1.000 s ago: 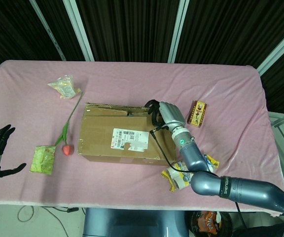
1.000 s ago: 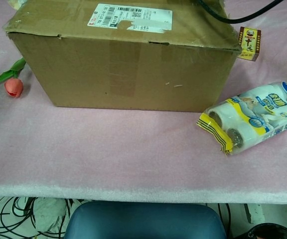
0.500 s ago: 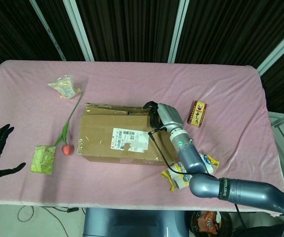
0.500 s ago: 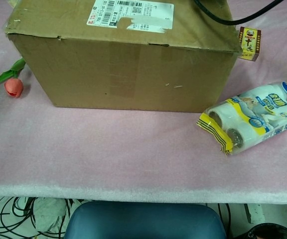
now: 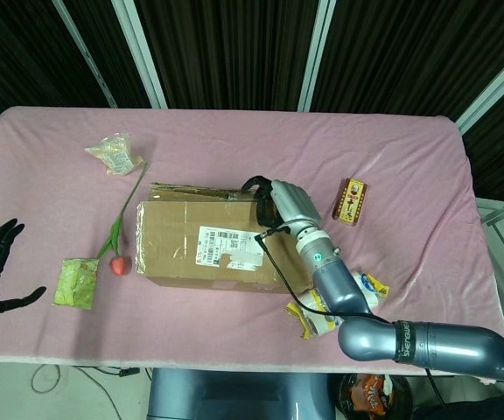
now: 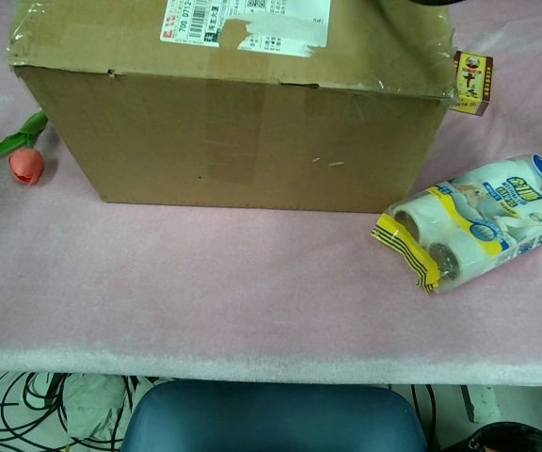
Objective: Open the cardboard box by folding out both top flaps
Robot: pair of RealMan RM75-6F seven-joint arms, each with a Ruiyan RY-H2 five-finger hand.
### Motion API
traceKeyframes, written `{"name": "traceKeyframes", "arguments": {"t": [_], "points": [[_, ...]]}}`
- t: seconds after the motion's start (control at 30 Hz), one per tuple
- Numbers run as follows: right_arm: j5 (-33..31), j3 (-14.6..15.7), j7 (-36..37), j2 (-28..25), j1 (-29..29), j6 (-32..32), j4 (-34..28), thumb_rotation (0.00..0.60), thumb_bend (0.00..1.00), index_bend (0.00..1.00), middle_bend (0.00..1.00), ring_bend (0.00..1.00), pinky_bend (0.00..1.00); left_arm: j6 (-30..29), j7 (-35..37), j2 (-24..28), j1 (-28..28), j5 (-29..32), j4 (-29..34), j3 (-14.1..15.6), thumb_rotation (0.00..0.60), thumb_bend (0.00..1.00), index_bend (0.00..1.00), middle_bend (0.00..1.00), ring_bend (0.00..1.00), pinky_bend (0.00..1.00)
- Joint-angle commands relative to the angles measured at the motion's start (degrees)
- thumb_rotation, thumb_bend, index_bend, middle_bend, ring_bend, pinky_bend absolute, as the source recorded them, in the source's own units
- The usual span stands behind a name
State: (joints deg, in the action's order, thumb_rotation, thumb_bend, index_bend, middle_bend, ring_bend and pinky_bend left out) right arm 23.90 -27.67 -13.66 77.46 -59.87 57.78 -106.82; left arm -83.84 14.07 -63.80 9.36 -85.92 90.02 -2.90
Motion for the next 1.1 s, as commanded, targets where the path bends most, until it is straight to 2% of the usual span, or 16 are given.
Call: {"name": "traceKeyframes", "arguments": {"t": [0.03,0.73,1.1], "points": [[-0.7,-0.93,-0.3,-1.64,-0.12,0.63,-2.46,0.6,0.83,0.32,0.53,0.51,0.45,0.14,0.07,0.01,-0.01,0.11,0.06,-0.03,0.6,0.13,0.0,0.0,0.0,0.0],[0.77,-3.98,0.91,-9.54,2.08,5.34,-17.44,0.6,0.8,0.3,0.53,0.51,0.45,-0.22,-0.8,-0.53,-0.15,-0.39,-0.55,-0.3,0.6,0.13,0.0,0.0,0.0,0.0],[2.26,-3.98,1.51,-15.87,4.82,6.13,-25.91,0.6,0.78,0.3,0.53,0.51,0.45,-0.13,-1.0,-0.62,-0.21,-0.42,-0.52,-0.36,0.6,0.13,0.0,0.0,0.0,0.0]]}}
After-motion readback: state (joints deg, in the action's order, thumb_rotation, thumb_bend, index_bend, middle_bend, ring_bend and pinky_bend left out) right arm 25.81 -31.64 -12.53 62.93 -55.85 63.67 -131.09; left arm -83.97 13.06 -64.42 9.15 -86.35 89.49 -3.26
